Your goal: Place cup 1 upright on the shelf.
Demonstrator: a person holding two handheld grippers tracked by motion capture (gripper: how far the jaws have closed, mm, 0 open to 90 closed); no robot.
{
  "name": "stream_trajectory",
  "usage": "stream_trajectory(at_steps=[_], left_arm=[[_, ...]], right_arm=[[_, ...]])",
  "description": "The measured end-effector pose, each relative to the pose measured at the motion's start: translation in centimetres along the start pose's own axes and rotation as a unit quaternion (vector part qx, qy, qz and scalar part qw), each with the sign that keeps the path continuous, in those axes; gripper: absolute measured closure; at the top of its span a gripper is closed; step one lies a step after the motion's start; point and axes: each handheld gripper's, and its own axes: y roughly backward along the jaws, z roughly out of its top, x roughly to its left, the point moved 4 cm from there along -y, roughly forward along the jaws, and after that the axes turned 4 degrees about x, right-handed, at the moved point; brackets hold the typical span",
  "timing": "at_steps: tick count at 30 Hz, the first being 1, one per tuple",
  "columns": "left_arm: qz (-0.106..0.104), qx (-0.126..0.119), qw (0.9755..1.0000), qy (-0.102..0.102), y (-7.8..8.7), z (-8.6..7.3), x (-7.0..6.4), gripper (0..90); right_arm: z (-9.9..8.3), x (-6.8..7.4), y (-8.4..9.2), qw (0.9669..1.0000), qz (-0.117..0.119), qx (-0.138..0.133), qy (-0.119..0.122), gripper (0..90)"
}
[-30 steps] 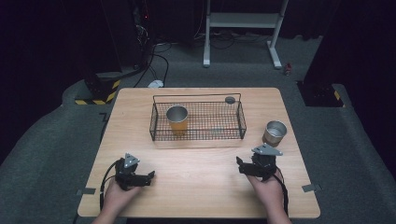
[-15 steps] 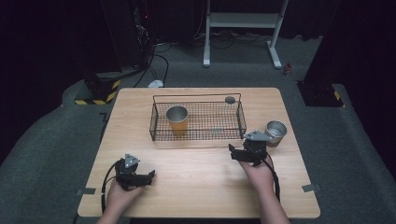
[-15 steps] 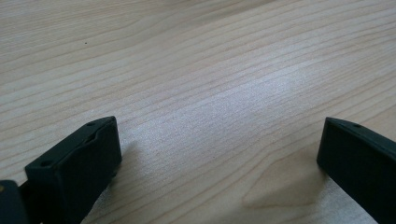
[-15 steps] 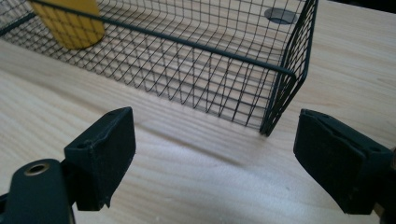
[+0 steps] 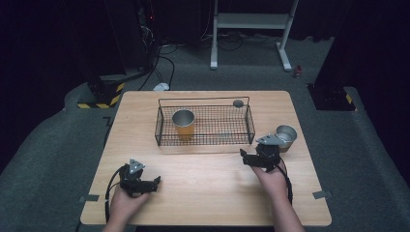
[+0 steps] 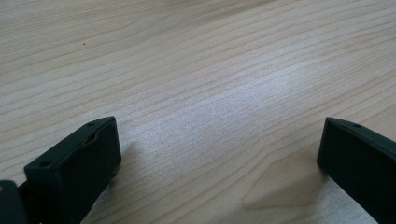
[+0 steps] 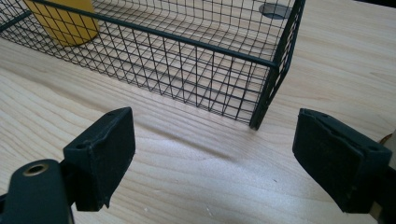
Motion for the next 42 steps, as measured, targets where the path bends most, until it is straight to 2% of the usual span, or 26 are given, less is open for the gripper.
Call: stream_trajectory(at_steps=[3,7,12,15,24,27,42], left_arm=[[0.0,0.0,1.0,0.0,0.0,0.0,0.0,0.0],[0.0,0.0,1.0,0.0,0.0,0.0,0.0,0.0],[0.0,-0.001,1.0,0.001,0.0,0.0,0.0,0.1],[0.0,-0.001,1.0,0.001,0.0,0.0,0.0,0.1],[0.001,-0.001,1.0,0.001,0.0,0.0,0.0,0.2],[0.001,-0.001,1.0,0.001,0.0,0.0,0.0,0.2],[0.001,-0.001,1.0,0.001,0.0,0.0,0.0,0.2]], right_arm=[[-0.3,-0.2,0.0,1.0,-0.007,0.004,0.003,13.3],[-0.7,-0.6,0.0,0.9999,-0.006,0.009,-0.002,13.4],[-1.4,-1.3,0.3,0.9997,-0.018,0.015,-0.006,13.6],[-1.8,-1.7,0.6,0.9998,-0.007,0.017,-0.012,14.1],[-2.7,-3.3,1.9,0.9995,-0.021,0.008,-0.024,13.9],[-2.9,-3.7,2.2,0.9995,-0.018,0.006,-0.024,13.9],[-3.7,-6.5,3.7,0.9975,-0.044,-0.004,-0.055,13.9]])
